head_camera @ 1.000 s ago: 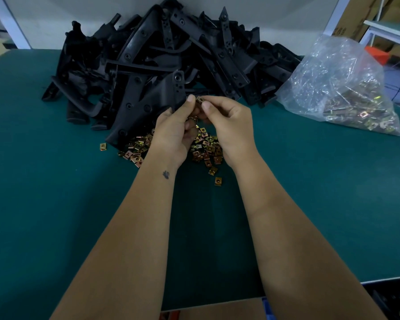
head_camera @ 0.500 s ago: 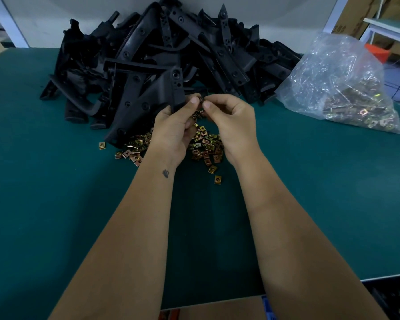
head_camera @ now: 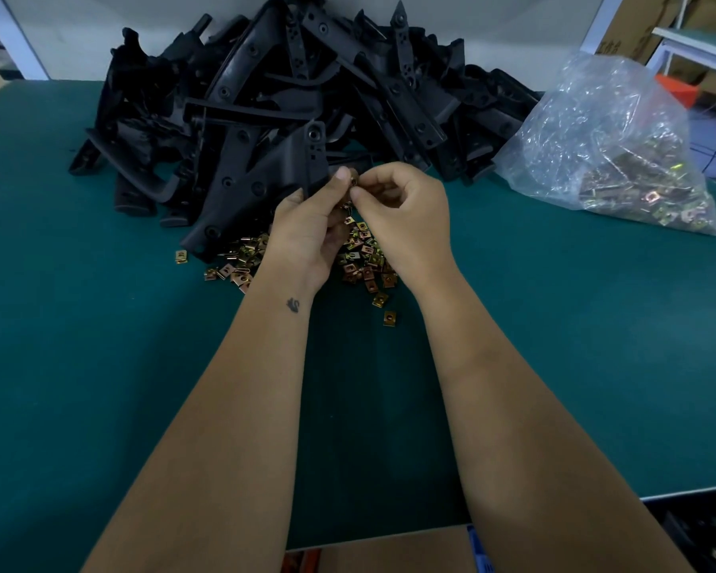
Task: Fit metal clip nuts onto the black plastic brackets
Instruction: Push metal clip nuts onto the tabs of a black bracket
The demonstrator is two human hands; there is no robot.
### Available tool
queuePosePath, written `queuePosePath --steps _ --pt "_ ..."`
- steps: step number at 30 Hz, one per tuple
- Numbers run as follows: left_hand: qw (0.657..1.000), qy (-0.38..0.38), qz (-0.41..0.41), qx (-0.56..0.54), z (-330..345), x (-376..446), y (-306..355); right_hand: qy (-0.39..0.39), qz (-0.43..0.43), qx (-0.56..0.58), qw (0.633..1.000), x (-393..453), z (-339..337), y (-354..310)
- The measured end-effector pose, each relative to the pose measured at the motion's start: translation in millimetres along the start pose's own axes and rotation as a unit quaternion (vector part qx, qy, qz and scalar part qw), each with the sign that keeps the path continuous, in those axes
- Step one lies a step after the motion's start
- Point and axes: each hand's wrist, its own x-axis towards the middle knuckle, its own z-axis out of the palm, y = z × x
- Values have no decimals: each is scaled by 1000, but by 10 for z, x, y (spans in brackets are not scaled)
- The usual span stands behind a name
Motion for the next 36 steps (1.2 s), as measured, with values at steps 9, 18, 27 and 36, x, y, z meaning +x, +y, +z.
queuePosePath --steps 9,18,27,36 --pt "1000 7 -3 -5 6 2 -3 25 -34 -41 998 -20 21 -3" --pt "1000 0 -6 -2 1 5 6 17 -80 -56 995 -28 2 8" --pt "998 22 -37 -39 29 0 62 123 121 16 985 86 -187 74" --pt "985 48 -89 -138 26 -22 84 -17 36 -280 959 72 -134 137"
